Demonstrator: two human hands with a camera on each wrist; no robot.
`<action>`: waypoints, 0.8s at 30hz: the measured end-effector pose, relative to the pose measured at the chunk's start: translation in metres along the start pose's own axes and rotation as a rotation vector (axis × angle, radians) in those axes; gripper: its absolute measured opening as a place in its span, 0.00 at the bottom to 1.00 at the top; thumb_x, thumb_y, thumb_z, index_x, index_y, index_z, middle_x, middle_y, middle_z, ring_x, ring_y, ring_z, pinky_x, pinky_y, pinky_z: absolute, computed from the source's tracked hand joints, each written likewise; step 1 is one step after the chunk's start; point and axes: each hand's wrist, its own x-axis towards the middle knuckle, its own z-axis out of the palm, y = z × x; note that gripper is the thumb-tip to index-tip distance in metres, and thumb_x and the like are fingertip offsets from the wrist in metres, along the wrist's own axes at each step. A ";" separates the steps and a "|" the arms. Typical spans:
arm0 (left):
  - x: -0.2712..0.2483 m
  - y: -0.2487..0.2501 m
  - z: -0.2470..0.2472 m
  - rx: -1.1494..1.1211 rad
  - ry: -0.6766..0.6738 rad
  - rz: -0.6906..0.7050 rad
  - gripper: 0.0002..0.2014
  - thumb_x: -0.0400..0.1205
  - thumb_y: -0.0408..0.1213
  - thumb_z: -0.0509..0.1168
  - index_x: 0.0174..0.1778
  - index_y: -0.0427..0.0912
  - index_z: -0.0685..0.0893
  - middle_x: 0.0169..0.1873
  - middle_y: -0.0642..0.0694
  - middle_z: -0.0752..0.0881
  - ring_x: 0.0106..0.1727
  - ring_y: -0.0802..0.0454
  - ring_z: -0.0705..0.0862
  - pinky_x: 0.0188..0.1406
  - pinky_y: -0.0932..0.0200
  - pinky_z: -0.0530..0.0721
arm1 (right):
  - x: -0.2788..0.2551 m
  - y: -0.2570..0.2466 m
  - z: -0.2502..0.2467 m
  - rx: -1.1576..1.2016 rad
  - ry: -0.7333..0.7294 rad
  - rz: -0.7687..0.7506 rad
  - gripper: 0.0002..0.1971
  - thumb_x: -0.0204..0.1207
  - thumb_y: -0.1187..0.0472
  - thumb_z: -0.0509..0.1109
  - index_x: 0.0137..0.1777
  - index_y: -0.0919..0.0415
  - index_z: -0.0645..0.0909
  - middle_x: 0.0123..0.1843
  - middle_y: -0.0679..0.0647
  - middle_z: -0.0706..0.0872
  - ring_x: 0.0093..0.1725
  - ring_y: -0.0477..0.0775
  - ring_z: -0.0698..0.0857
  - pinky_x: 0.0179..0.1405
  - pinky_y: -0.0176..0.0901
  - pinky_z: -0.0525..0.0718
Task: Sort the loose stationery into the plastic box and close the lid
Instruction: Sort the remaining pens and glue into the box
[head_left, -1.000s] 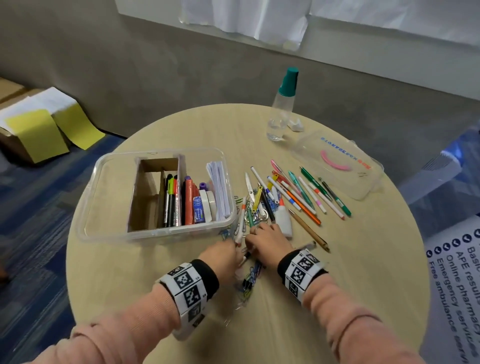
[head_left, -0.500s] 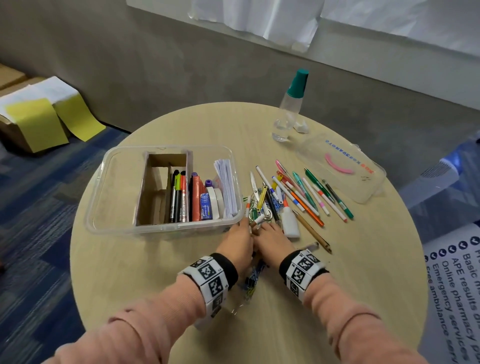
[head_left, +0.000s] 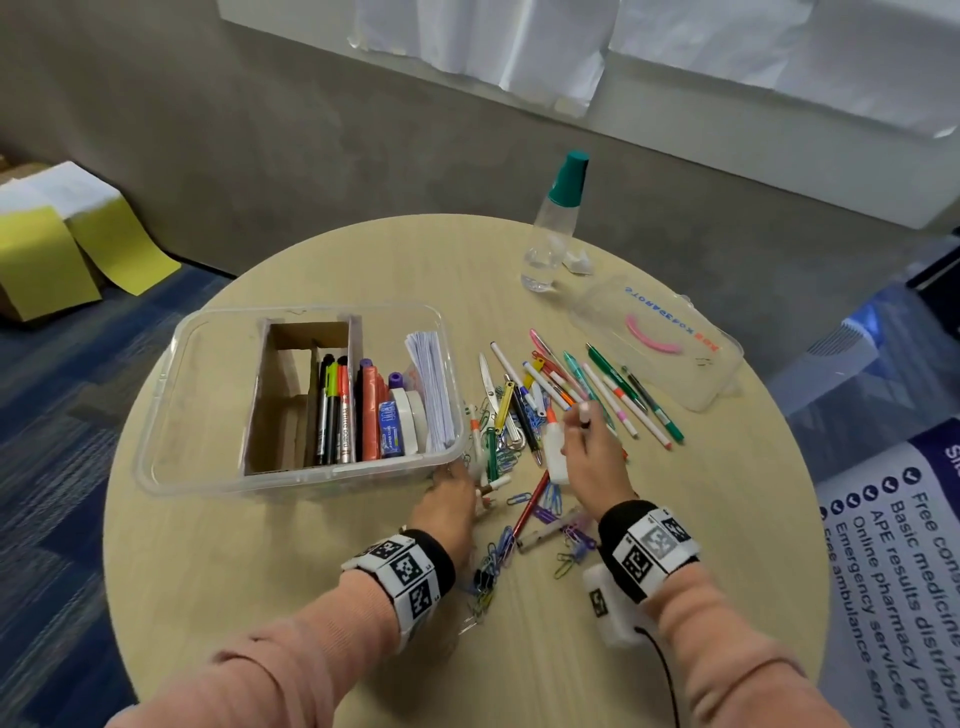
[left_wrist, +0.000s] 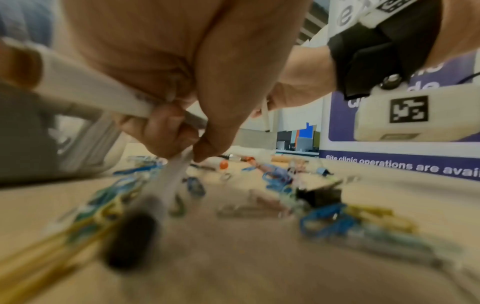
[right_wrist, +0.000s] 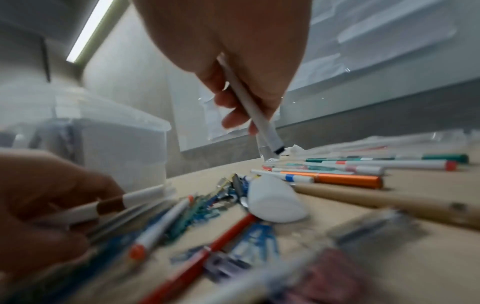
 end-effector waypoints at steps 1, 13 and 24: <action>-0.003 0.003 -0.002 -0.034 0.007 0.006 0.26 0.81 0.27 0.60 0.74 0.37 0.60 0.63 0.36 0.74 0.59 0.41 0.82 0.60 0.51 0.81 | 0.004 -0.004 0.002 0.079 0.037 0.076 0.07 0.84 0.64 0.53 0.46 0.53 0.67 0.39 0.46 0.76 0.39 0.51 0.78 0.42 0.44 0.79; -0.037 0.014 -0.058 -0.659 0.236 0.325 0.06 0.84 0.33 0.53 0.44 0.49 0.69 0.30 0.50 0.76 0.24 0.62 0.74 0.19 0.73 0.71 | 0.027 -0.029 0.069 -0.218 -0.325 0.289 0.13 0.79 0.57 0.63 0.57 0.65 0.80 0.54 0.60 0.85 0.53 0.60 0.83 0.49 0.44 0.79; -0.030 0.005 -0.058 -0.813 0.274 0.259 0.12 0.82 0.32 0.55 0.37 0.52 0.74 0.27 0.52 0.73 0.19 0.64 0.69 0.18 0.74 0.67 | 0.020 -0.031 0.084 -0.310 -0.392 0.324 0.10 0.79 0.54 0.61 0.43 0.61 0.73 0.38 0.54 0.80 0.34 0.53 0.79 0.31 0.40 0.76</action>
